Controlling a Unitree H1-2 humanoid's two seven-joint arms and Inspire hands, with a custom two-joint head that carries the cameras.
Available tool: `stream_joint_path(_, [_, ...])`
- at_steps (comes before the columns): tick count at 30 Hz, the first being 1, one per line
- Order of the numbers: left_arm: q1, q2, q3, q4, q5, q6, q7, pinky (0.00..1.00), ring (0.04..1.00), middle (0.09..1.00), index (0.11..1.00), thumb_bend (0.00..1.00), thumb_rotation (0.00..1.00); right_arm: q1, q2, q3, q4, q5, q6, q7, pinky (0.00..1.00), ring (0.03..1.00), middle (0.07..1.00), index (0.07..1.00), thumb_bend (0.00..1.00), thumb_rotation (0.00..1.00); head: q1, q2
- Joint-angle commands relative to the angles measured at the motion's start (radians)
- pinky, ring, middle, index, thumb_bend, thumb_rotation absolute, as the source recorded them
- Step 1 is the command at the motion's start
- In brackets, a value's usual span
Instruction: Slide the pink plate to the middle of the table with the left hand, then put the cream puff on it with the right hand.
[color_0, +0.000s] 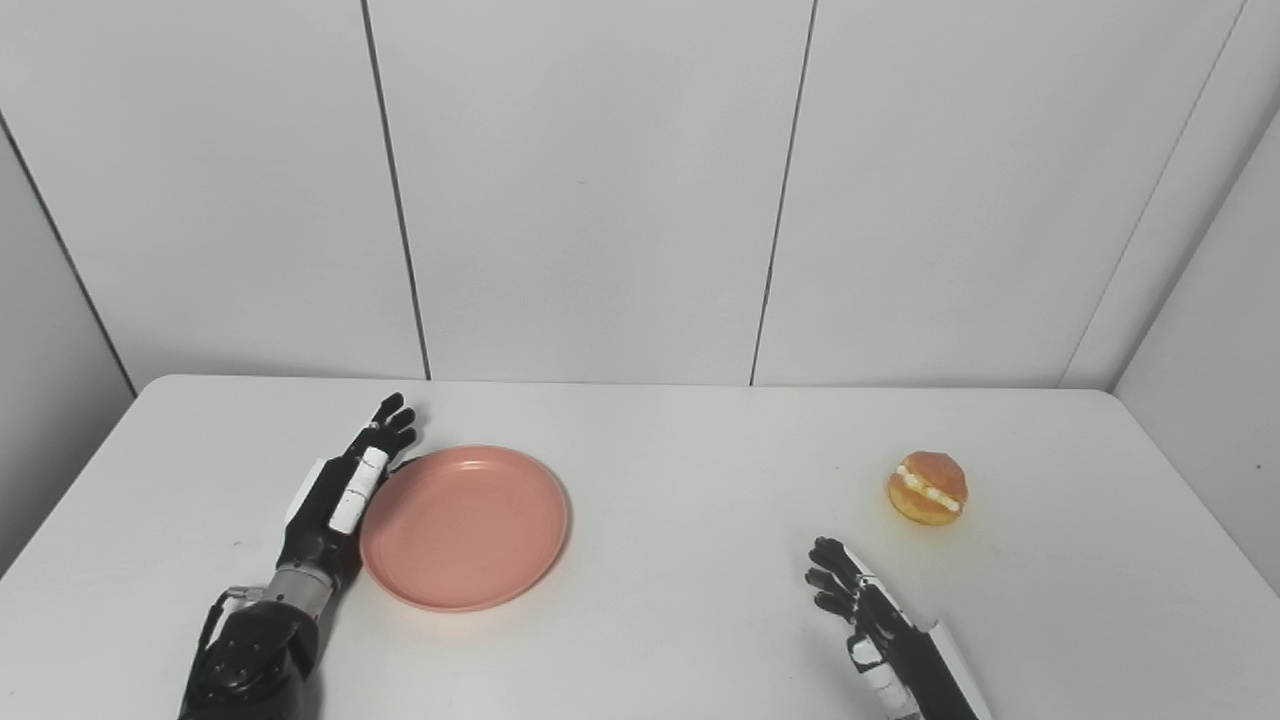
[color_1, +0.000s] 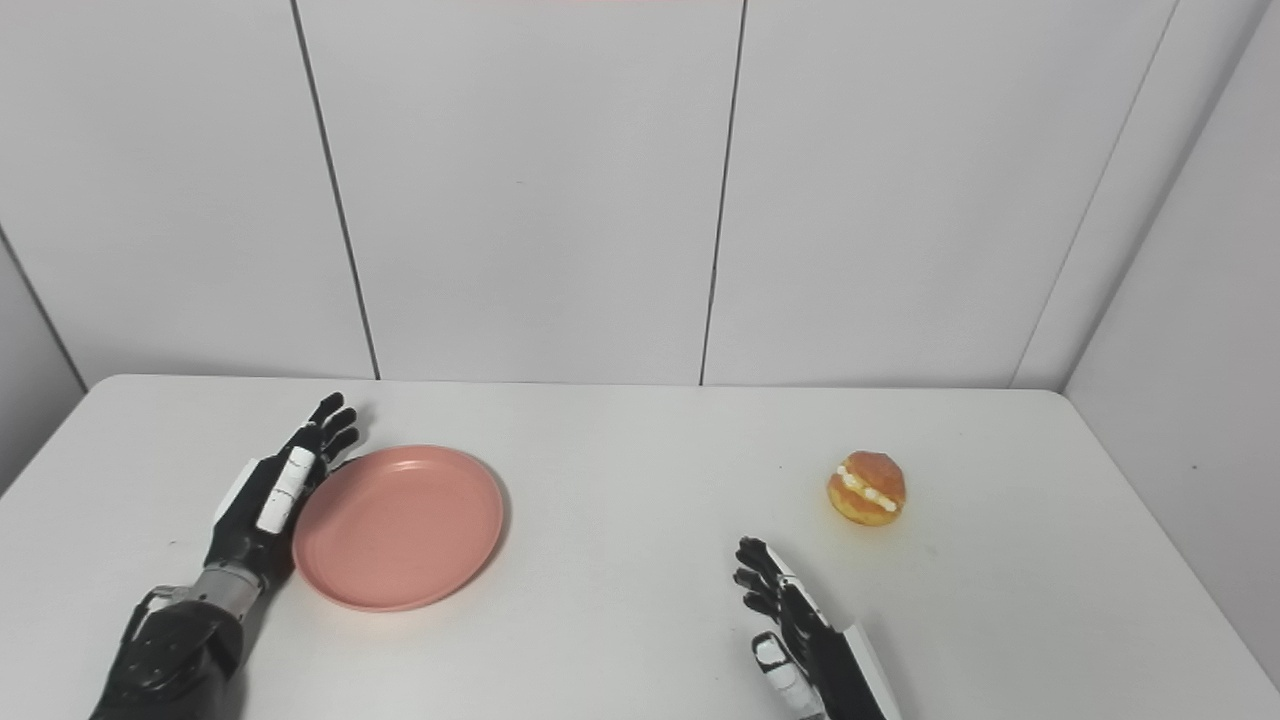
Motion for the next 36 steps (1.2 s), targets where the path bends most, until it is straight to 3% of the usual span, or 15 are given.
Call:
stream_joint_path(1, [0.076, -0.087, -0.034, 0.039, 0.011, -0.004, -0.006, 0.85, 0.946, 0.953, 0.935, 0.93, 0.84, 0.034, 0.02, 0.016, 0.019, 0.0, 0.006, -0.017, 0.88, 0.885, 0.918, 0.918, 0.86, 1.0, 0.0, 0.0])
stream_joint_path(7, [0.103, -0.126, -0.058, -0.045, 0.021, 0.055, 0.005, 0.82, 0.927, 0.944, 0.925, 0.94, 0.82, 0.037, 0.02, 0.023, 0.015, -0.013, 0.002, -0.027, 0.87, 0.884, 0.918, 0.921, 0.85, 1.0, -0.017, 0.007])
stream_joint_path(12, [0.124, -0.132, -0.07, -0.114, 0.015, 0.095, -0.008, 0.81, 0.935, 0.942, 0.921, 0.93, 0.84, 0.039, 0.032, 0.031, 0.005, -0.025, 0.016, -0.035, 0.88, 0.885, 0.916, 0.916, 0.86, 1.0, -0.066, 0.018])
stream_joint_path(21, [0.154, -0.145, -0.096, -0.259, 0.022, 0.187, -0.012, 0.83, 0.949, 0.96, 0.935, 0.96, 0.85, 0.033, 0.044, 0.036, 0.006, -0.032, 0.018, -0.039, 0.86, 0.879, 0.922, 0.916, 0.87, 1.0, -0.076, 0.023])
stream_joint_path(29, [0.156, -0.16, -0.127, -0.305, 0.032, 0.228, -0.013, 0.8, 0.937, 0.951, 0.927, 0.93, 0.85, 0.033, 0.05, 0.044, 0.0, -0.052, 0.021, -0.044, 0.86, 0.877, 0.923, 0.918, 0.86, 1.0, -0.086, 0.028])
stream_joint_path(36, [0.151, -0.157, -0.149, -0.298, 0.037, 0.22, -0.019, 0.8, 0.936, 0.951, 0.928, 0.95, 0.86, 0.029, 0.059, 0.057, -0.015, -0.067, 0.045, -0.053, 0.86, 0.872, 0.919, 0.911, 0.88, 1.0, -0.115, 0.033])
